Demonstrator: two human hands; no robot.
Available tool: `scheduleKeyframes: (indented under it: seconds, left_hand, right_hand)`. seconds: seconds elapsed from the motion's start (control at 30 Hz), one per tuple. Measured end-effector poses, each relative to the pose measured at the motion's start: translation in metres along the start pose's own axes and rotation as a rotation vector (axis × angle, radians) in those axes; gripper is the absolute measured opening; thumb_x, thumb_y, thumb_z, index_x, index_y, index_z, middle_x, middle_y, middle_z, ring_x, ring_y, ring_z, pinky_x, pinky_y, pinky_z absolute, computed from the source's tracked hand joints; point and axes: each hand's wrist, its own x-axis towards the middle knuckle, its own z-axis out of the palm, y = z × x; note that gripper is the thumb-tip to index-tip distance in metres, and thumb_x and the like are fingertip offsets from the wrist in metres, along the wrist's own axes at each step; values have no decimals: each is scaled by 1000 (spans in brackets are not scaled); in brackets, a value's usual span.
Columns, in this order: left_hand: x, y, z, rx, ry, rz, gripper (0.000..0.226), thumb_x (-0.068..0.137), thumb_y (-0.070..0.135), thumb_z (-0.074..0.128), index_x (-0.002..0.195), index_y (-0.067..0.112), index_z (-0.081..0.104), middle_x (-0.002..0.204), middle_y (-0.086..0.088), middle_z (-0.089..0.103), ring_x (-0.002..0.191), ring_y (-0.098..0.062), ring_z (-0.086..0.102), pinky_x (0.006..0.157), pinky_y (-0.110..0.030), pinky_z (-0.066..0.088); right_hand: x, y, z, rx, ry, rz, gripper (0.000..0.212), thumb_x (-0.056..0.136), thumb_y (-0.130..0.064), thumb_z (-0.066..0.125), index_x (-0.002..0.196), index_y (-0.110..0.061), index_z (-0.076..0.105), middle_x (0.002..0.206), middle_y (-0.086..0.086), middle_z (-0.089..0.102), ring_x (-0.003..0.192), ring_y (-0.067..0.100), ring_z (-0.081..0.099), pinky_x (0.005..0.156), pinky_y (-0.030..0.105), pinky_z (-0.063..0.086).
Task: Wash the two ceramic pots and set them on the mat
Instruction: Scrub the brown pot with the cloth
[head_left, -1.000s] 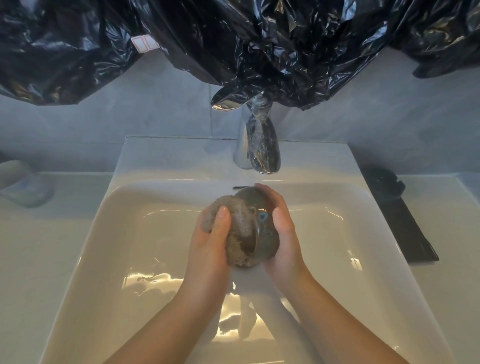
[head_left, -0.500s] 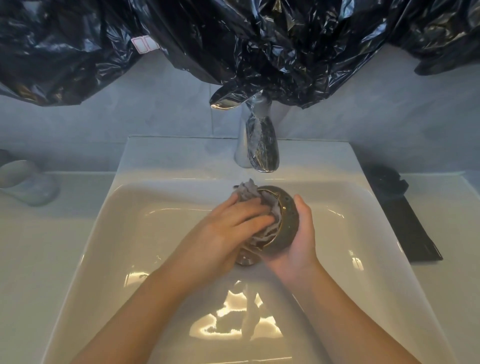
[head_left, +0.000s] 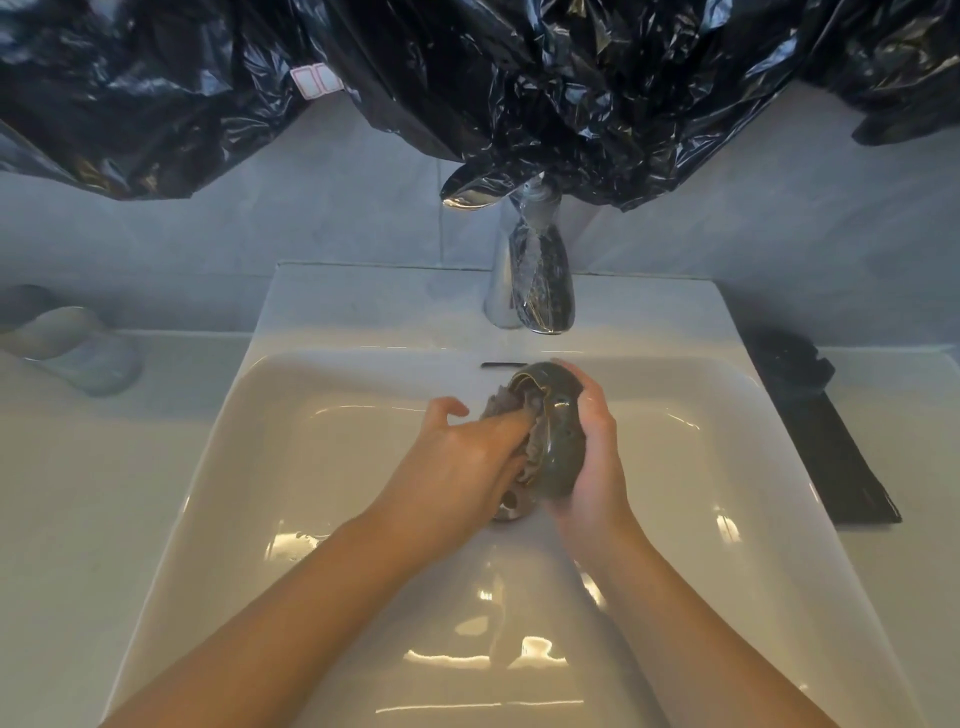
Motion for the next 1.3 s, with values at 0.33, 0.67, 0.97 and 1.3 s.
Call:
scheduleKeyframes:
  seconds: [0.33, 0.67, 0.97, 1.3]
  left_hand:
    - [-3, 10, -13, -424, 26, -157, 33, 91, 31, 59, 122, 33, 47, 104, 27, 52, 110, 10, 34, 89, -26, 30]
    - [8, -20, -28, 119, 13, 466, 37, 101, 23, 33, 110, 22, 68, 123, 0, 64, 98, -22, 61, 85, -36, 37]
    - [11, -14, -15, 396, 306, 267, 11, 90, 11, 59, 91, 16, 69, 80, -3, 60, 75, -25, 51, 67, -37, 30]
    - [21, 13, -11, -39, -175, -451, 36, 92, 36, 47, 60, 19, 51, 64, 0, 45, 62, -26, 47, 58, -31, 35]
  right_hand:
    - [-2, -3, -2, 110, 22, 43, 67, 81, -50, 54, 132, -6, 54, 94, 3, 73, 85, 16, 70, 66, 26, 56]
    - [-5, -6, 3, 331, -112, 357, 60, 78, -58, 44, 93, -11, 78, 95, 12, 73, 86, 26, 71, 72, 37, 56]
    - [-7, 0, 6, 324, -122, 335, 53, 74, -54, 51, 99, -14, 76, 102, 13, 70, 98, 28, 64, 91, 46, 45]
    - [-4, 5, 0, -76, -36, -73, 57, 76, -51, 60, 123, -17, 59, 107, 5, 67, 94, 18, 66, 72, 29, 56]
